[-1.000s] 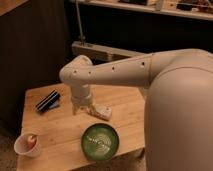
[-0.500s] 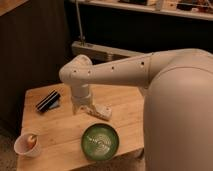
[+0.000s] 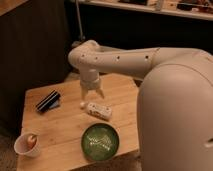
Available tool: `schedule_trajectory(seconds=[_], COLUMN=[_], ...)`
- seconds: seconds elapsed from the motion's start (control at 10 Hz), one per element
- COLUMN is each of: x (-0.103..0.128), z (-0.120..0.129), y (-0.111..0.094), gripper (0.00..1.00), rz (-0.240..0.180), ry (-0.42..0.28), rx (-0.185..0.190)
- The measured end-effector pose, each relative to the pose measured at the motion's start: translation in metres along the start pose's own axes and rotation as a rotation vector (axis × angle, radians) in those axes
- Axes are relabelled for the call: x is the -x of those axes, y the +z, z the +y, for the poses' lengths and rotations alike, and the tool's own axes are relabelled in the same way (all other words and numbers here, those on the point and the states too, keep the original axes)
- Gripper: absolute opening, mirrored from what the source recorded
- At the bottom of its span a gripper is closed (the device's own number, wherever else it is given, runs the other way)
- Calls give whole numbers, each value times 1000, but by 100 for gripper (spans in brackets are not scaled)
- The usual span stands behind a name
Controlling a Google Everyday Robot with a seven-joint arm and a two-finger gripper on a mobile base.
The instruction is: Move the arm in a circular motion
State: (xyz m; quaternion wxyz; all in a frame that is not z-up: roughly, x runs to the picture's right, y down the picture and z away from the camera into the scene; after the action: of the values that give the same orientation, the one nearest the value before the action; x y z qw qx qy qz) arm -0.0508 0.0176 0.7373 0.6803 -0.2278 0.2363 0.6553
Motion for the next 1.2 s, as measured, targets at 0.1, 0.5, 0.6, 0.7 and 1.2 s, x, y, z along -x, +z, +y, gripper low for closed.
schedule_trajectory(seconds=[0.1,0.5,0.6,0.7,1.2], x=[16,29,22,12,-92], z=[-23,-143,-163,-183,-272], y=[-2,-7,-9,-11,-21], gripper=[65,65,65,65,65], rz=[-8,-20,-28,-36,-55], ry=[30,192,220,248,373], rx=[-4,-19,-20,-23,-23])
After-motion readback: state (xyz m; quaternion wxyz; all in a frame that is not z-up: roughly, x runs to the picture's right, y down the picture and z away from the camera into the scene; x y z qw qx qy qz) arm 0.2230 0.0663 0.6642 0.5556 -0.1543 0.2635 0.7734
